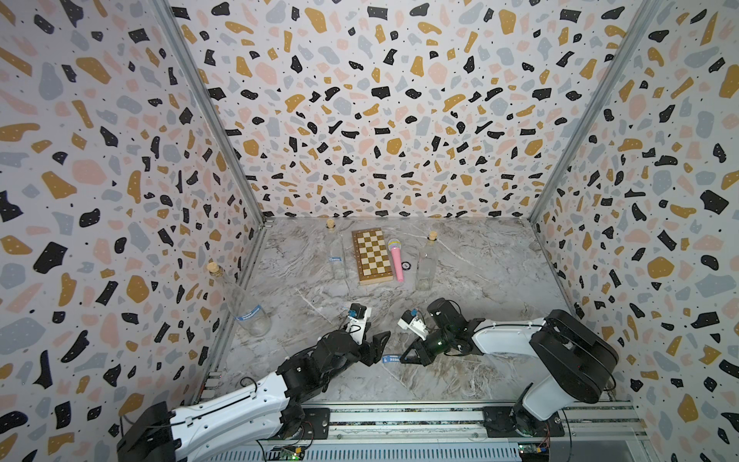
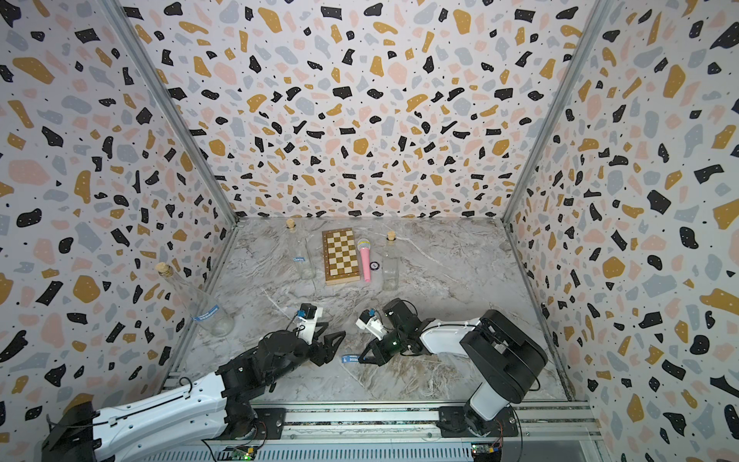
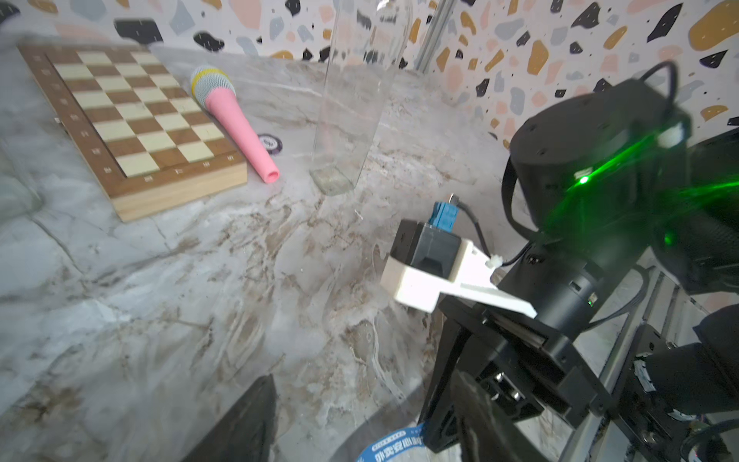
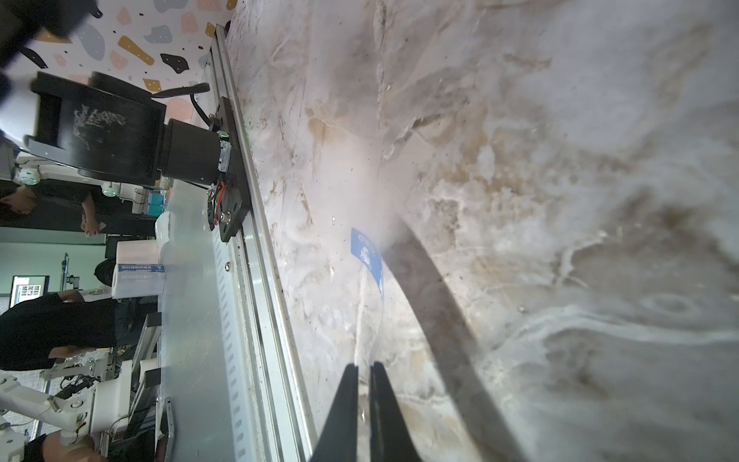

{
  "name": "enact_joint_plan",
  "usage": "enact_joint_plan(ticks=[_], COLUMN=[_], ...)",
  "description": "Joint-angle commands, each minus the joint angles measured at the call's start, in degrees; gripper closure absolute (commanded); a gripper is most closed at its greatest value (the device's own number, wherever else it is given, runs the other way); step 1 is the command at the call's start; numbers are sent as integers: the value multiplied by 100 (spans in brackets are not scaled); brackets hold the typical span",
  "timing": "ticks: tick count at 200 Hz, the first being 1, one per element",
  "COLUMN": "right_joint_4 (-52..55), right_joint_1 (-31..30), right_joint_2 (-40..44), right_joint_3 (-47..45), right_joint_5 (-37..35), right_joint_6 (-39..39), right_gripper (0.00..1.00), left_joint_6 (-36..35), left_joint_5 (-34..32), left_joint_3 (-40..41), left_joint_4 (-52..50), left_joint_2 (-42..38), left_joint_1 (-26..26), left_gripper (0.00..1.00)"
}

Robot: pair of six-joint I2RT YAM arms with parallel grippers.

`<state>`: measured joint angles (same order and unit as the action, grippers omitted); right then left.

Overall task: Remove the label from the bottle
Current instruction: Place the label at the center of the board.

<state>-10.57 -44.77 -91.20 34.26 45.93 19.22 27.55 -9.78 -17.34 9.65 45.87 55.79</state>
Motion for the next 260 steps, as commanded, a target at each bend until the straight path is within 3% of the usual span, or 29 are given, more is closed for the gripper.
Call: enact_joint_plan(ticks=[1,90,191,260], right_joint_4=[196,143,227,250], right_joint_1=[93,203,250,250], right_joint_2=[-16,-172,-260,-232], right_joint_3=[142,133,195,195], right_joint_5=[98,168,192,180], right_joint_6=[29,90,99,106], right_gripper=[89,89,89,89], left_joint_6=[129,137,57,59], left_joint_5=[213,697,1380,1473], left_joint_3=[18,185,397,337], left_joint_4=[111,161,1215,1373], left_joint_2=[141,592,1645,2043], left_joint_1=[37,104,134,138], left_gripper=[38,47,80,87])
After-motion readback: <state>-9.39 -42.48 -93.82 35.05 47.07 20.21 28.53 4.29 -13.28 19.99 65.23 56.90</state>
